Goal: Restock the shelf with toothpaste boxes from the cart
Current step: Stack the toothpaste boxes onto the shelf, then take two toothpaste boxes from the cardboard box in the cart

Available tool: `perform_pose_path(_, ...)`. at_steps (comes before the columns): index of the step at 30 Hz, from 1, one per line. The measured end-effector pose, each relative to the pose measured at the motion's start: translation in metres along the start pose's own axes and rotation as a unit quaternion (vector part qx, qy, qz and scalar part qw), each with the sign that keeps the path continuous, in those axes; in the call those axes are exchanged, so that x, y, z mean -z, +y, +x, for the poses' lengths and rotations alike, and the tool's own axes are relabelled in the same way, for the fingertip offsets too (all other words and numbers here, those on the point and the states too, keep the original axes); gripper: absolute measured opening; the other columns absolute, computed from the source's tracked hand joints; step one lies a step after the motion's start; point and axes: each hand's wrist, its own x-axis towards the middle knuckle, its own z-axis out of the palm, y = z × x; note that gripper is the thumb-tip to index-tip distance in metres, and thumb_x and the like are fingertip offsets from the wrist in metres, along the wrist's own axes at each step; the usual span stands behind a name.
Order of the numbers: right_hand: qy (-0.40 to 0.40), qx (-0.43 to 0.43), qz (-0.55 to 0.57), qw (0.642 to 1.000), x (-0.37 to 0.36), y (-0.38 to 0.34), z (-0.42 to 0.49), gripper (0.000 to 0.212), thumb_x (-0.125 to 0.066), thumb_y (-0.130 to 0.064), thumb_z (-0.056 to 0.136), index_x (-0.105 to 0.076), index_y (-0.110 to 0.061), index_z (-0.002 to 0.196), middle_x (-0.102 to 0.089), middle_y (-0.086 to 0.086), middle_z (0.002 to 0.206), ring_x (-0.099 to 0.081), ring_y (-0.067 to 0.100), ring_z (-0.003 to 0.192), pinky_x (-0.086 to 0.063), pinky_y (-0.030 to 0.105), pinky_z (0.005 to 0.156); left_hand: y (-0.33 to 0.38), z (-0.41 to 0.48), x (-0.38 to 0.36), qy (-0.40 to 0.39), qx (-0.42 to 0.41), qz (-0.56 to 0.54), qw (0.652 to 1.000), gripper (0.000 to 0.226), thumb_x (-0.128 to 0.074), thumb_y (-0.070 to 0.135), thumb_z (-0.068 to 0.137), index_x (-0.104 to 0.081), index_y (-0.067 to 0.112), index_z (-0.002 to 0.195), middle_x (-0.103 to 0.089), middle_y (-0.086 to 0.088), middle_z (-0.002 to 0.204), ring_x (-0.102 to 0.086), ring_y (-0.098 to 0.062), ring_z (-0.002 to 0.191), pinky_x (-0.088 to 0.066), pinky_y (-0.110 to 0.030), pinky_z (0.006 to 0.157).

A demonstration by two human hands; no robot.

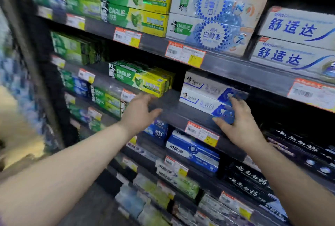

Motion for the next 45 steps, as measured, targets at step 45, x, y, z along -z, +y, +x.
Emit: perform_pose_path(45,-0.448,0.39,-0.041,0.804,-0.553,-0.681,0.036,0.062,-0.057,-0.04,0.084,-0.031,-0.029,0.14,-0.037,-0.007,0.145,-0.038,0.015,0.132,-0.033,0.037,0.108,-0.623,-0.183,0.432,-0.034,0.518,0.188,0.834,0.049,-0.052,0.049,0.085,-0.047,0.028,0.129,-0.047,0.005,0.132,-0.049,-0.018,0.12,-0.044,-0.032,0.094)
